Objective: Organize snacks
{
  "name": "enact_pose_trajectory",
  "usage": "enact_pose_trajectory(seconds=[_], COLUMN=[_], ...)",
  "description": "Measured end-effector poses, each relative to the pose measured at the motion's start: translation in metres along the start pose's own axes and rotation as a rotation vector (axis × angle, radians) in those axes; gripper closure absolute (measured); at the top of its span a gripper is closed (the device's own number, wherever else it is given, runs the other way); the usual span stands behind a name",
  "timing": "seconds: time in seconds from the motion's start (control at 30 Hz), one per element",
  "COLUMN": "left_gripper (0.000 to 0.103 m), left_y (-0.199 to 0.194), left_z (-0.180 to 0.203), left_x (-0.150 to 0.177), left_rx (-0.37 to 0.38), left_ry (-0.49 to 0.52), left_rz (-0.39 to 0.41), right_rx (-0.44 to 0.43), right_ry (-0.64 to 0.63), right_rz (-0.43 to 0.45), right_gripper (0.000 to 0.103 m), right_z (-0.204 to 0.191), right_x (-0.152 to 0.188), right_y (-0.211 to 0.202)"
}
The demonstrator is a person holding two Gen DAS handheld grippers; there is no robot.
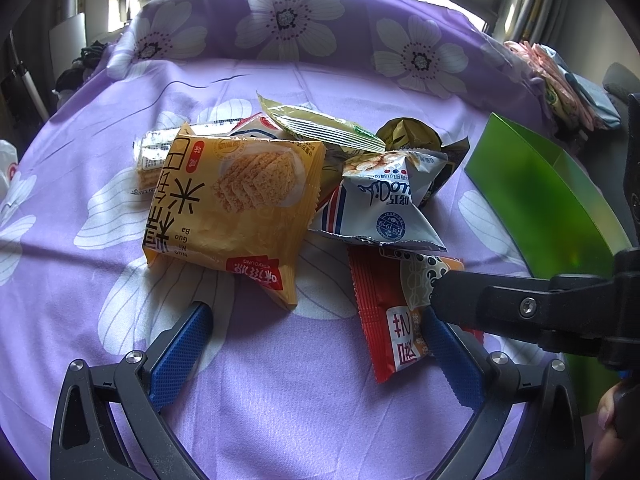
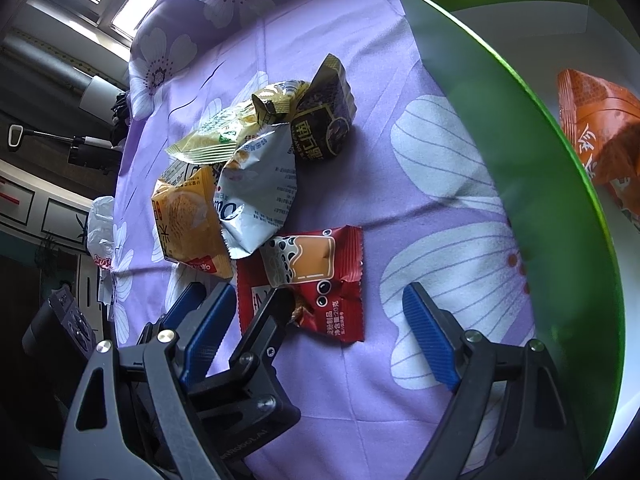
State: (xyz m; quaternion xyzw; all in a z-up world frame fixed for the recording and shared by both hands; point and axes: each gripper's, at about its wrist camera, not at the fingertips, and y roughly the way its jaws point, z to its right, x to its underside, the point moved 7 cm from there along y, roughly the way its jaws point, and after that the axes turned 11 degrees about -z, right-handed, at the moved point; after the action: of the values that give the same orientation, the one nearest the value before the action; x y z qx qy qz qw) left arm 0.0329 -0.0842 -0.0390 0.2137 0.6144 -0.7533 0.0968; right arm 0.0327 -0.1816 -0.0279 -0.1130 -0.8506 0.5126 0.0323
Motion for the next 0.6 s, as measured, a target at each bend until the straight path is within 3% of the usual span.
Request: enact_pose_trajectory(seconds=[0.23,0.33,0.37,0.47,0.6], left_gripper=[0.0,0.002,0.013,0.037,0.043], left_y=[0.0,-0.005,-0.008,-0.008,-0.011], left_z=[0.002,0.012,0.019,0.035,0.036], left_x=[-0.003,-0.003,-0.002,0.0,-0.002], left_rx=[0.013,0.091,0.125,0.219,0.207], left_ry=[-0.003,-0.001,0.007,0.039,0.035], left_rz=[-0.015,-0.007,0.01,0.016,0.02], right_rx=[0.05,0.079,0.096,0.092,0.08], right_ry=[-0.027,-0.048,-0.066,-0.109,-0.107], right_rz=[0.007,0.014,0.019,0.012,0.021], right_gripper=[0.016,0.02,0.031,0.047,0.05], right_z=[-0.004,-0.006,-0.008,-0.014,-0.012], right_x=[-0.001,-0.002,-0.001,0.0,-0.002], right_y=[0.003,0.005,0.005,0.009,0.009])
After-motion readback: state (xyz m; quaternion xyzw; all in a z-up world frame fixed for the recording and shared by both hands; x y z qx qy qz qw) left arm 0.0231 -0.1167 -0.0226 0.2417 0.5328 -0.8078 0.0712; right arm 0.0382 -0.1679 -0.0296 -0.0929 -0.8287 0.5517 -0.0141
